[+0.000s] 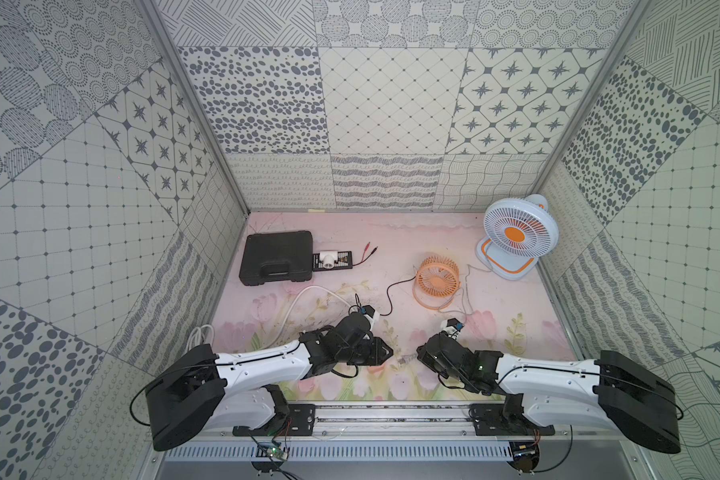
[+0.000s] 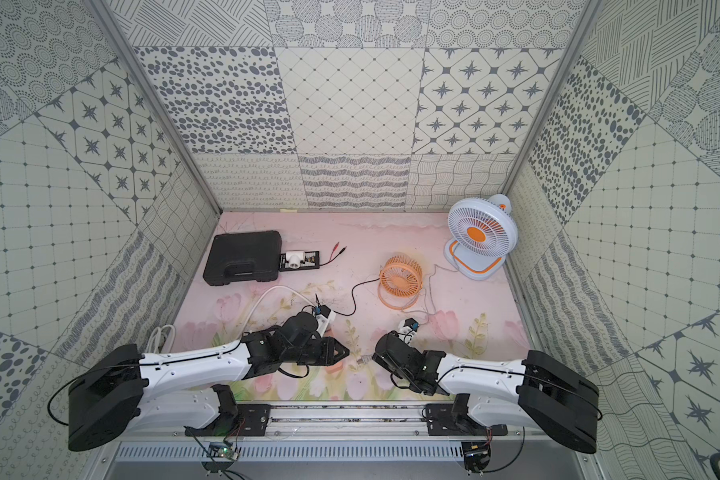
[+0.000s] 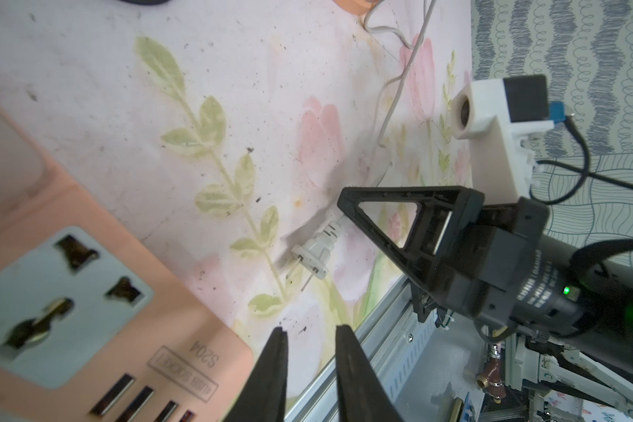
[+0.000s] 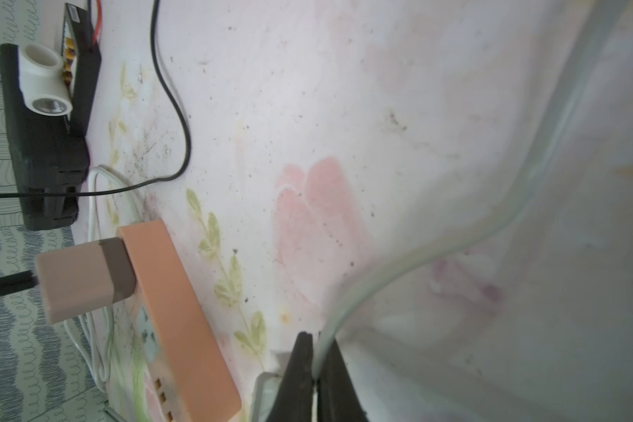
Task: Plug the desk fan into the power strip
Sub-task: Pick up the plug from the center of the board.
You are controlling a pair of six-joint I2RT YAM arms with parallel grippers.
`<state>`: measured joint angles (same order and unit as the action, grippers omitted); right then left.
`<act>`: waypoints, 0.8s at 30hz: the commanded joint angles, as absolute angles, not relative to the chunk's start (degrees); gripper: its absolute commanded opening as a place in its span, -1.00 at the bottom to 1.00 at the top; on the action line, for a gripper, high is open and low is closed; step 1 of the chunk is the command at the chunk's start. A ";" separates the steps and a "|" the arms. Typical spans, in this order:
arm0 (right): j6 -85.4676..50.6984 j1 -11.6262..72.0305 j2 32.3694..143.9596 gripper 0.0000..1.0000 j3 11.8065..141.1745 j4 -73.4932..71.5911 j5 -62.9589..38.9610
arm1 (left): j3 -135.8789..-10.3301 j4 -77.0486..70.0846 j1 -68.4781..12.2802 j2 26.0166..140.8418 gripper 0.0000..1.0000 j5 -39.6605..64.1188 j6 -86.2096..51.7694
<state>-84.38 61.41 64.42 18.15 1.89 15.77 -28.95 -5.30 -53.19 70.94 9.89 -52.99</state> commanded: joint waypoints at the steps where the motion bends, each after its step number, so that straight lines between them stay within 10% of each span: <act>1: -80.97 61.33 59.29 -1.00 19.00 4.38 16.72 | -29.46 -9.19 -53.43 71.03 -0.32 12.41 -51.48; 24: -64.27 62.02 40.76 -1.00 25.62 12.21 12.49 | -29.53 -26.42 -53.79 74.35 0.20 22.78 -57.94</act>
<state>-66.00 61.76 41.58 23.68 12.10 13.04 -29.82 -18.96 -53.43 74.00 18.87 -56.86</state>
